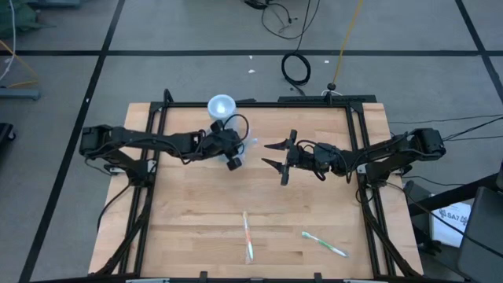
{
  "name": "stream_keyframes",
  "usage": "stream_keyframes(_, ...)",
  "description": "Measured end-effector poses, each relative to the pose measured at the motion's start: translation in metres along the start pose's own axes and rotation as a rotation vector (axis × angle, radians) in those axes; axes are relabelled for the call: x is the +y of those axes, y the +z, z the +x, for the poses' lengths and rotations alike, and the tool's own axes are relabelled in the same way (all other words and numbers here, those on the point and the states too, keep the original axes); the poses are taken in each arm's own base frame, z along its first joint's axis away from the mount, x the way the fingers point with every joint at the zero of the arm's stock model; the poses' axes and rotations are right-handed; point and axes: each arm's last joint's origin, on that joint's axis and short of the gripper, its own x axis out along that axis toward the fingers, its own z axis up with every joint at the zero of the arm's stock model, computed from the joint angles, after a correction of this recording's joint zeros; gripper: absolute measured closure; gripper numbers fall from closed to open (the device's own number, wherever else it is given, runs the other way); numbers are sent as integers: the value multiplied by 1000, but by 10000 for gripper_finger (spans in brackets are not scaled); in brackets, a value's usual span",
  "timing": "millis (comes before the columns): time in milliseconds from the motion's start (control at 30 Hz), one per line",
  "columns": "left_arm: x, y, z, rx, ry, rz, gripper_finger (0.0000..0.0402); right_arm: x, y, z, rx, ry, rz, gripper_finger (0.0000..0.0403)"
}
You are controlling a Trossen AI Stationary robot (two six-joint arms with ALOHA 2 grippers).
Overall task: Pick & Place toothbrushing station
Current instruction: Put the orange toothbrush into the transparent organizer
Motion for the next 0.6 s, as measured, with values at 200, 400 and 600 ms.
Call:
stream_keyframes(200, -8, 6, -26, -55, 17, 68, 238, 0, -2, 0, 20, 2, 6, 202)
stream_keyframes(400, -19, 18, -74, -191, -99, -31, 226, 1, -9, 0, 89, 10, 12, 202)
stream_keyframes(600, -52, 12, -101, -150, -486, -142, 245, 1, -11, 0, 116, 6, 115, 202)
